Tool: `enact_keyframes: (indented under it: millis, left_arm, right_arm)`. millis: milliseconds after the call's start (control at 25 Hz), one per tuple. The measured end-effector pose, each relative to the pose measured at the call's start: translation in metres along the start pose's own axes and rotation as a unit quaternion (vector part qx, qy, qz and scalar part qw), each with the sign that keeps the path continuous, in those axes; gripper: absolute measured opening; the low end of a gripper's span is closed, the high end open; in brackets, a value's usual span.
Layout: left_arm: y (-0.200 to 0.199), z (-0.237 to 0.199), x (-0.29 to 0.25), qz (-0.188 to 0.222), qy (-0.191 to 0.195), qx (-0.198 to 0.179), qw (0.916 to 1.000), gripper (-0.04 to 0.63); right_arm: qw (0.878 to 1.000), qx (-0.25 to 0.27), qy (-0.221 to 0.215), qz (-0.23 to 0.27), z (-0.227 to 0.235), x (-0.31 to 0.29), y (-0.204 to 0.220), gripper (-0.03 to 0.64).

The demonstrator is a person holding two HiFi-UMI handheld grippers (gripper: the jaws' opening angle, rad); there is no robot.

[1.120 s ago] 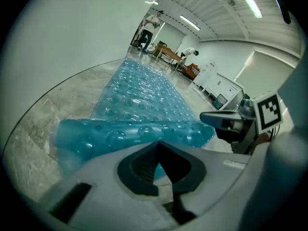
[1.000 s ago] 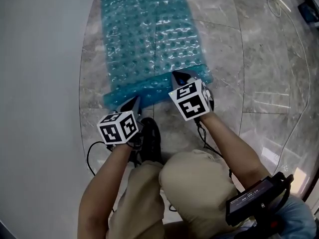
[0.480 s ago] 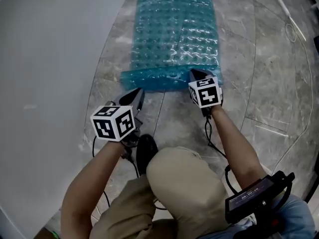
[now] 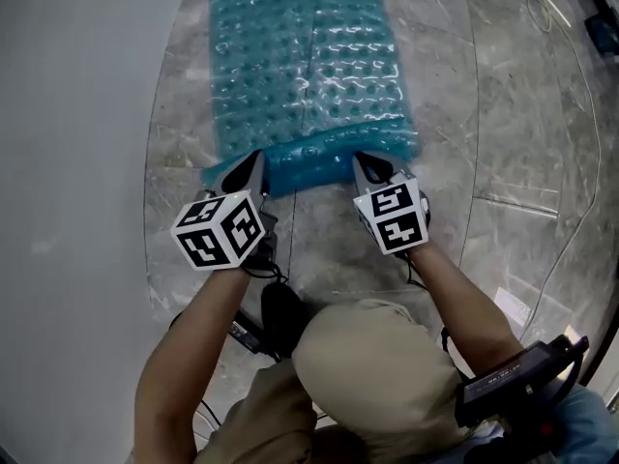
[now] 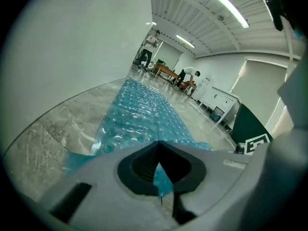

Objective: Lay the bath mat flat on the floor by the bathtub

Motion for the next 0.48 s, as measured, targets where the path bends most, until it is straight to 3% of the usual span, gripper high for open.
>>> enact_keyframes:
  millis: [120,240,480]
  left_arm:
    - [0.017,-0.001,-0.01,-0.021,0.007,0.004,0.9997,0.008]
    - [0.041,0.002,-0.01,-0.053,0.014,-0.005,0.9985,0.008]
    - [0.103,0.024,0.011,-0.102,0.046,0.063,0.9917,0.008]
  right_arm:
    - [1.0,0.01,-0.008,-0.022,-0.01,0.006,0.022,0.008]
    - [0.999,0.01,-0.028,-0.018,-0.018,0.027,0.015,0.007]
    - [0.999,-0.018,-0.038,0.014,-0.022,0.028,-0.029,0.008]
Point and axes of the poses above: the fingertips, and each gripper's own axes: x backward along the fingers, z to its right, y out of its underside, the point moved 1 cm from there along x, backward along the fingers, and after that the axes turned 14 degrees about -x, right-handed, at the moved point
